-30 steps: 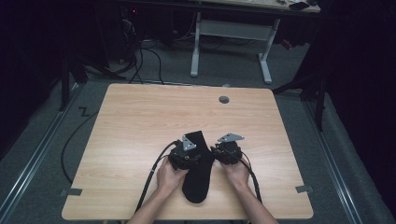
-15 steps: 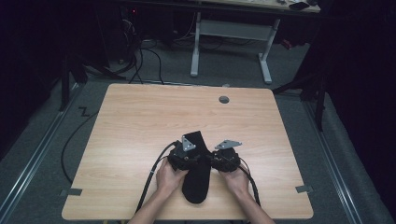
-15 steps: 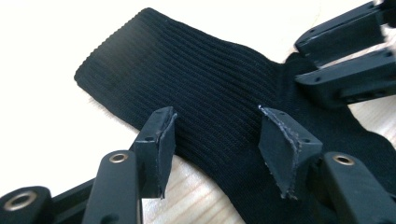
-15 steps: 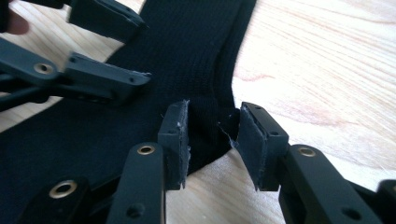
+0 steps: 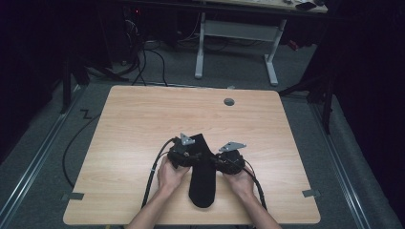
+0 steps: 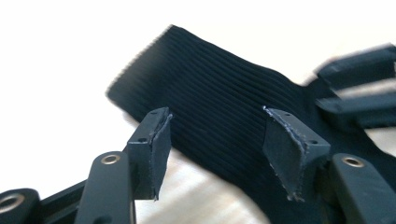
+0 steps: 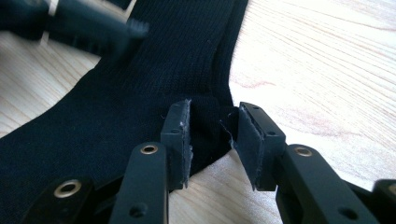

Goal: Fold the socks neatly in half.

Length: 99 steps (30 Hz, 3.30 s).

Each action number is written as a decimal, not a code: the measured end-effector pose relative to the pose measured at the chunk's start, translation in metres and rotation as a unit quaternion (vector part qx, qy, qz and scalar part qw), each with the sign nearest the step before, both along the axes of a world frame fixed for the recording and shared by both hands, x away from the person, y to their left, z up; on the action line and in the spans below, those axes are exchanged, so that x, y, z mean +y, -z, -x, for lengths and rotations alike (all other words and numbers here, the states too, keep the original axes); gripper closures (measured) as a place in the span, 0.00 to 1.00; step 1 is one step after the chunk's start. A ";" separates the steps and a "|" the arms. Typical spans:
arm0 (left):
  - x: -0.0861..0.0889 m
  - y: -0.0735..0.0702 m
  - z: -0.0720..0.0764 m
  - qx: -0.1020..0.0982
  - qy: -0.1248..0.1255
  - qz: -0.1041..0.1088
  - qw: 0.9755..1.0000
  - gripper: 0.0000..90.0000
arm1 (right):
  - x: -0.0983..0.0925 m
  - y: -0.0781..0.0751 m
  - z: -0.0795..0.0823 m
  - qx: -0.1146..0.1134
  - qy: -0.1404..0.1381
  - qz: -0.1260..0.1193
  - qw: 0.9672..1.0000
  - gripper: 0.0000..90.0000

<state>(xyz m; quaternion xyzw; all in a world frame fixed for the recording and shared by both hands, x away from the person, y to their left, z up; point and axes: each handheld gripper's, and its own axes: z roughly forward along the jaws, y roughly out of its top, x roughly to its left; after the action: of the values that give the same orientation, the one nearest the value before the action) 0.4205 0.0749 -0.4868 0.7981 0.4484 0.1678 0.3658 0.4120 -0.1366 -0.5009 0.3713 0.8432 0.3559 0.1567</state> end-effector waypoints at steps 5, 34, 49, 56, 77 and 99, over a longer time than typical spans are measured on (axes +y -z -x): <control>0.015 -0.011 -0.017 0.000 -0.021 0.003 1.000 0.44 | 0.000 0.000 0.000 0.001 -0.005 0.000 1.000 0.72; 0.019 0.013 -0.041 0.006 -0.021 0.032 0.999 0.74 | 0.000 0.002 0.010 -0.003 -0.037 -0.010 0.999 0.73; 0.028 0.000 -0.035 -0.004 -0.005 0.084 0.996 0.86 | 0.003 0.001 0.007 -0.001 -0.037 -0.004 0.999 0.73; 0.035 -0.016 -0.027 -0.027 0.018 0.113 0.993 0.86 | 0.006 0.002 0.001 -0.003 -0.035 -0.005 0.999 0.73; 0.035 -0.039 -0.030 -0.029 0.053 0.149 0.987 0.86 | 0.010 -0.015 0.008 -0.044 -0.003 -0.046 0.998 0.73; 0.041 -0.049 -0.002 -0.047 0.133 0.159 0.977 0.86 | 0.057 0.003 -0.010 -0.020 -0.010 -0.012 1.000 0.68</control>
<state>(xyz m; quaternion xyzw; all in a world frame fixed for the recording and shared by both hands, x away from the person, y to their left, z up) 0.4223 0.1157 -0.4378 0.7732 0.3418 0.0813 0.5279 0.4217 -0.0798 -0.5035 0.3574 0.8393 0.3752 0.1648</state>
